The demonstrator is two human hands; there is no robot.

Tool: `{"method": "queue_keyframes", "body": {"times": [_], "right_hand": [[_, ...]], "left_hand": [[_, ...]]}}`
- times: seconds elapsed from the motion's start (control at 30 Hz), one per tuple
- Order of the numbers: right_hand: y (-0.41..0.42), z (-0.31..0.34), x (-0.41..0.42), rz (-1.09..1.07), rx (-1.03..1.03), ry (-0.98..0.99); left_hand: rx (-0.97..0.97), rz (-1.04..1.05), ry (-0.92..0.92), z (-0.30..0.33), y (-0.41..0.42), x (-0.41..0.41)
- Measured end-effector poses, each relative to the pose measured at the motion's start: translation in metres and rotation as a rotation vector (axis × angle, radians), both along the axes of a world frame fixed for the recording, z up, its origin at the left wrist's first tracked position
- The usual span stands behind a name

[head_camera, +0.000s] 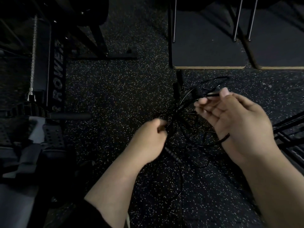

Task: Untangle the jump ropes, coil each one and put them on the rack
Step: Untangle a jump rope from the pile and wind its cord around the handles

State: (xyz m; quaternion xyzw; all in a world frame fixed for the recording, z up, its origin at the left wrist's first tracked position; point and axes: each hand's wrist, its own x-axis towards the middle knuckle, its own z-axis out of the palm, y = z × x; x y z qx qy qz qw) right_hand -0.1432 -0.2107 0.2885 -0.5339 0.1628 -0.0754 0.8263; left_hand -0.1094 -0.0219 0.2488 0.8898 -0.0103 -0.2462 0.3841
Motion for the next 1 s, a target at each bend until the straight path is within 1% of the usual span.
{"method": "queue_keyframes", "body": {"times": [0.03, 0.07, 0.13, 0.17, 0.27, 0.37, 0.43, 0.47, 0.53, 0.57, 0.6, 0.63, 0.67, 0.7, 0.73, 0.77, 0.8, 0.83, 0.9, 0.93, 0.97, 1.0], "right_hand": [[0.000, 0.001, 0.001, -0.002, 0.017, -0.018], [-0.001, 0.002, 0.001, -0.002, 0.026, -0.035], [-0.001, 0.005, 0.001, 0.005, 0.055, -0.071], [-0.002, 0.006, 0.000, 0.009, 0.071, -0.087], [-0.002, 0.008, -0.002, 0.051, 0.110, -0.117], [0.001, 0.007, -0.005, 0.092, 0.139, -0.118], [0.002, 0.006, -0.007, 0.118, 0.145, -0.109], [0.001, 0.004, -0.007, 0.124, 0.137, -0.087], [-0.003, 0.000, -0.006, 0.100, 0.075, 0.013], [-0.007, -0.004, -0.005, 0.074, -0.011, 0.088], [-0.010, -0.010, -0.005, 0.041, -0.145, 0.164], [-0.013, -0.013, -0.004, -0.011, -0.271, 0.215], [-0.014, -0.013, -0.004, -0.091, -0.349, 0.229], [-0.015, -0.012, -0.003, -0.174, -0.356, 0.213], [-0.016, -0.010, -0.003, -0.213, -0.287, 0.180], [-0.015, -0.006, -0.001, -0.185, -0.174, 0.155], [-0.014, -0.006, 0.000, -0.107, -0.080, 0.136], [-0.014, -0.008, -0.001, -0.007, -0.066, 0.145], [-0.011, -0.015, -0.005, 0.186, -0.209, 0.219], [-0.007, -0.017, -0.007, 0.257, -0.244, 0.250], [-0.004, -0.019, -0.008, 0.295, -0.201, 0.260], [0.000, -0.019, -0.008, 0.294, -0.116, 0.261]], "left_hand": [[-0.050, 0.029, 0.077, -0.004, -0.003, -0.001], [-0.169, 0.130, 0.162, -0.005, -0.006, -0.001], [-0.467, 0.383, 0.362, -0.002, -0.011, -0.001], [-0.566, 0.468, 0.434, -0.002, -0.013, 0.001], [-0.734, 0.552, 0.543, -0.002, -0.017, 0.004], [-0.948, 0.608, 0.615, -0.001, -0.023, 0.003], [-1.065, 0.681, 0.641, 0.003, -0.028, 0.003], [-1.069, 0.716, 0.618, 0.003, -0.031, 0.003], [-0.957, 0.745, 0.484, 0.002, -0.034, 0.005], [-0.902, 0.732, 0.404, 0.002, -0.034, 0.007], [-0.868, 0.714, 0.345, 0.002, -0.033, 0.007], [-0.848, 0.684, 0.304, 0.004, -0.033, 0.006], [-0.828, 0.638, 0.269, 0.004, -0.032, 0.005], [-0.795, 0.587, 0.242, 0.005, -0.032, 0.003], [-0.757, 0.537, 0.217, 0.004, -0.032, 0.001], [-0.729, 0.489, 0.200, 0.004, -0.033, -0.001], [-0.711, 0.443, 0.186, 0.004, -0.033, -0.003], [-0.689, 0.396, 0.168, 0.004, -0.034, -0.005], [-0.637, 0.303, 0.127, 0.008, -0.035, -0.008], [-0.618, 0.252, 0.118, 0.010, -0.035, -0.009], [-0.596, 0.203, 0.116, 0.013, -0.036, -0.010], [-0.573, 0.153, 0.108, 0.014, -0.036, -0.010]]}}
